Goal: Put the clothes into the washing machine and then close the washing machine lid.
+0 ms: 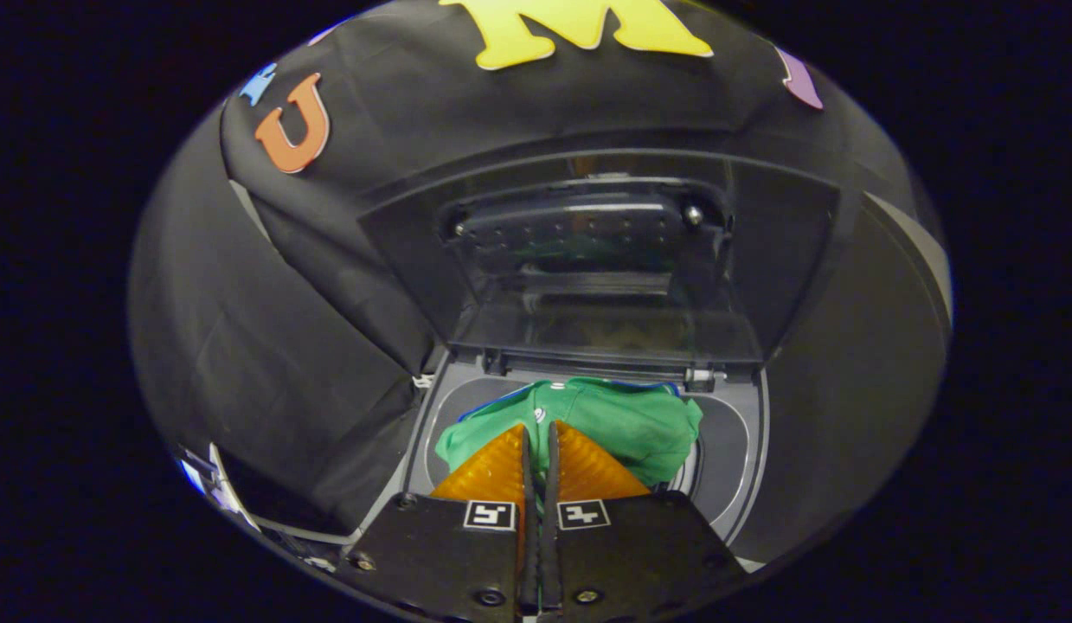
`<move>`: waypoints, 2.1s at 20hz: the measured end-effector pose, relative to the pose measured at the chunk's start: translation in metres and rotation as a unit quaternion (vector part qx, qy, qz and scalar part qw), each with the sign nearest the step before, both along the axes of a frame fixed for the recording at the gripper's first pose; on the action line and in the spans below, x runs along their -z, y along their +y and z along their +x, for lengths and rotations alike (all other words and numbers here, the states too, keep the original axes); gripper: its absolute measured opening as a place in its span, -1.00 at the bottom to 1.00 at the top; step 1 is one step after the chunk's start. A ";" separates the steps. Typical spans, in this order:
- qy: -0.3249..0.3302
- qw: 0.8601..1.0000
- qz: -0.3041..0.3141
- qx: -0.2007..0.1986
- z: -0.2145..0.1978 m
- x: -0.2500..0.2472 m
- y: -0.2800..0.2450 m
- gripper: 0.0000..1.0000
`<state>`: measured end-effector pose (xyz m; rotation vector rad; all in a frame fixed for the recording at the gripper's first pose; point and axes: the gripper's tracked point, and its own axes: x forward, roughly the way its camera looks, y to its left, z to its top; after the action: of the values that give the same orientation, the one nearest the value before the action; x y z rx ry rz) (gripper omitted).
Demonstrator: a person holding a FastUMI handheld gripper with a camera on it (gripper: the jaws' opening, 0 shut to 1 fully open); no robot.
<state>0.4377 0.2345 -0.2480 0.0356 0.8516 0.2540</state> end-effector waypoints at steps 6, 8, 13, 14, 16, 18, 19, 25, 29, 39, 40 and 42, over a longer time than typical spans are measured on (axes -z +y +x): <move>0.006 1.000 -0.013 0.016 0.013 0.026 -0.007 -0.91; 0.010 1.000 -0.010 0.027 0.016 0.026 -0.014 -0.91; 0.012 0.999 -0.010 0.033 0.021 0.031 -0.020 -0.91; 0.016 0.999 -0.006 0.031 0.020 0.032 -0.019 -0.91; 0.034 0.999 -0.017 0.020 0.017 0.043 -0.021 -0.86; 0.032 0.999 -0.026 0.005 0.016 0.044 -0.023 0.32; 0.027 0.999 -0.029 0.005 0.016 0.038 -0.025 0.90; -0.017 1.000 -0.005 -0.018 0.008 0.000 -0.026 0.81; -0.052 0.998 0.017 -0.025 0.002 -0.051 -0.019 0.81; -0.193 0.976 0.091 -0.041 0.026 -0.222 0.008 0.80; -0.203 0.974 0.089 -0.042 0.033 -0.231 0.011 0.81; -0.215 0.973 0.078 -0.043 0.051 -0.245 0.013 0.82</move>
<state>0.4884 0.2472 -0.0032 0.0875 0.4013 0.3930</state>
